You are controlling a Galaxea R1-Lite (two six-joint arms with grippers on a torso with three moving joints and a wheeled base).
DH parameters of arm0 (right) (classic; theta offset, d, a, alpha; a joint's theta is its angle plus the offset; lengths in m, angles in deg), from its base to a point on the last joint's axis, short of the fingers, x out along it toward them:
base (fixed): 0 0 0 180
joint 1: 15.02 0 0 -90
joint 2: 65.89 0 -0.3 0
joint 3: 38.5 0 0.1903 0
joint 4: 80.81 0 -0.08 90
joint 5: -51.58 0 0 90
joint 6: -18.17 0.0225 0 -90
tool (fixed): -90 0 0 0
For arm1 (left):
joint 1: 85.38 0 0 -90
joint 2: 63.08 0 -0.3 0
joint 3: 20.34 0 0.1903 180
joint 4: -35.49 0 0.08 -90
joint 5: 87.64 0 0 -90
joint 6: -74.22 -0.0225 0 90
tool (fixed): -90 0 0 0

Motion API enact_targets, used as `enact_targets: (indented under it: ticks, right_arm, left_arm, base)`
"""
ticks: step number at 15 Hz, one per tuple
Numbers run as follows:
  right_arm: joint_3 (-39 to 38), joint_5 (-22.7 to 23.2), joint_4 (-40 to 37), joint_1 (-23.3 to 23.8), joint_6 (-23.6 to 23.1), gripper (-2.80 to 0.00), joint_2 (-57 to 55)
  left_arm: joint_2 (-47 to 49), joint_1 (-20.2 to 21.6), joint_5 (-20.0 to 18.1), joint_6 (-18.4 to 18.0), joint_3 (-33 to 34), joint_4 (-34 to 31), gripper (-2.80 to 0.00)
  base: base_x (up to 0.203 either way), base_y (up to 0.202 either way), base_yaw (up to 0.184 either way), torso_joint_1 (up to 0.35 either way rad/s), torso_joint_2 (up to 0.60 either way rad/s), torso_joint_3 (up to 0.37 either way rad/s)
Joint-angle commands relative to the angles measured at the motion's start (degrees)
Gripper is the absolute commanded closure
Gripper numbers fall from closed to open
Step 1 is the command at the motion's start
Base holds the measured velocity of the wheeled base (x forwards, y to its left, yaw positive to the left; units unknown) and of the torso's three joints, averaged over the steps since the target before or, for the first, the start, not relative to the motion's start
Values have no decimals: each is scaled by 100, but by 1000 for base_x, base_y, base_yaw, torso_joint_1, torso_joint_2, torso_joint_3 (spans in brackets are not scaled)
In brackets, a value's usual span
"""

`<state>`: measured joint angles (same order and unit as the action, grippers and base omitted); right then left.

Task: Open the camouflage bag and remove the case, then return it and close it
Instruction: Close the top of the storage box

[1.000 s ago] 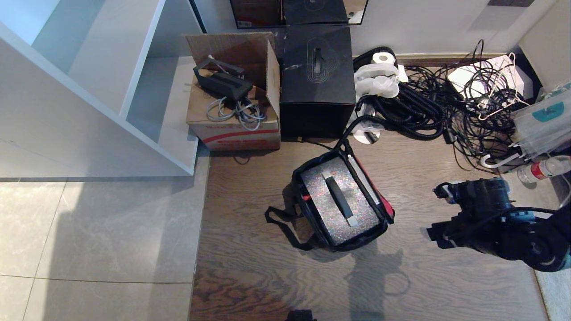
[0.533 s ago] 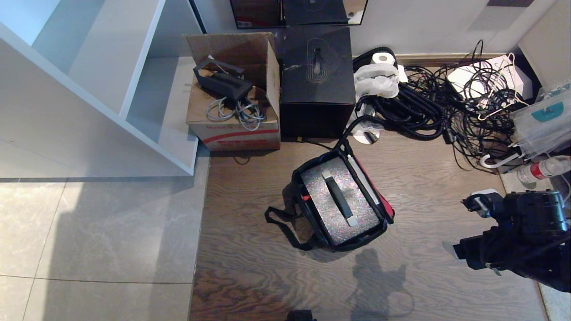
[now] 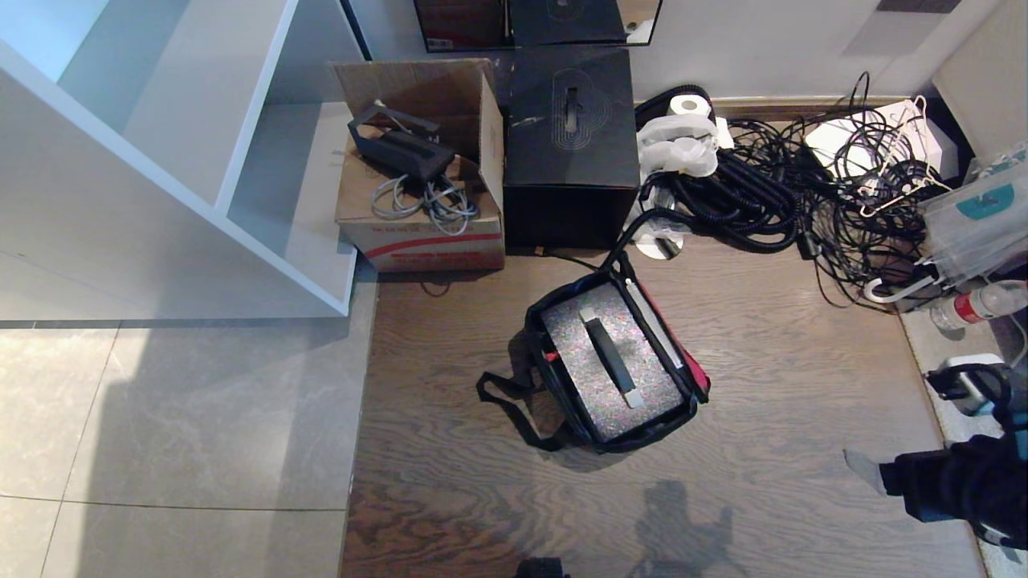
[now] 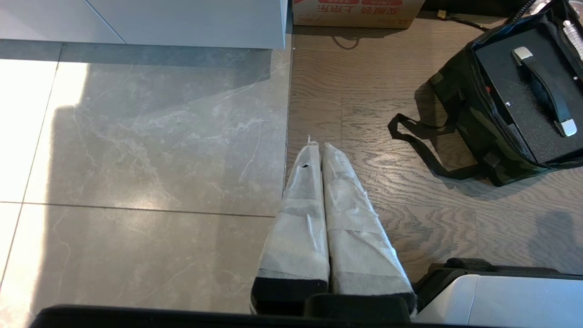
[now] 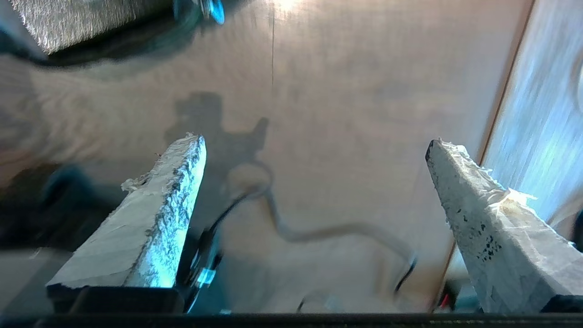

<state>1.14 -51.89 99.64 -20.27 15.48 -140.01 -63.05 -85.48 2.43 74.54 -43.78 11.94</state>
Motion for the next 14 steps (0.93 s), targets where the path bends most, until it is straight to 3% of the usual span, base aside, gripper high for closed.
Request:
enact_targets:
  ticks: [1, 4, 10, 14]
  right_arm:
    - [34, 29, -494, -10, 306, -280, 475]
    - [451, 184, -427, -122, 458, -280, -309]
    - [2926, 179, -350, -155, 1089, -280, -2778]
    - [3854, -125, -428, -152, 757, -280, -4255]
  left_arm:
    - [-2, 1, 1, 3, -1, 1, 0]
    - [-2, 1, 1, 3, 0, 1, 0]
    - [-2, 1, 1, 3, 7, 1, 0]
    - [-2, 1, 1, 3, -1, 1, 0]
  base:
    - [0, 0, 0, 0, 0, 0]
    - [0, 0, 0, 0, 0, 0]
    - [0, 0, 0, 0, 0, 0]
    - [0, 0, 0, 0, 0, 0]
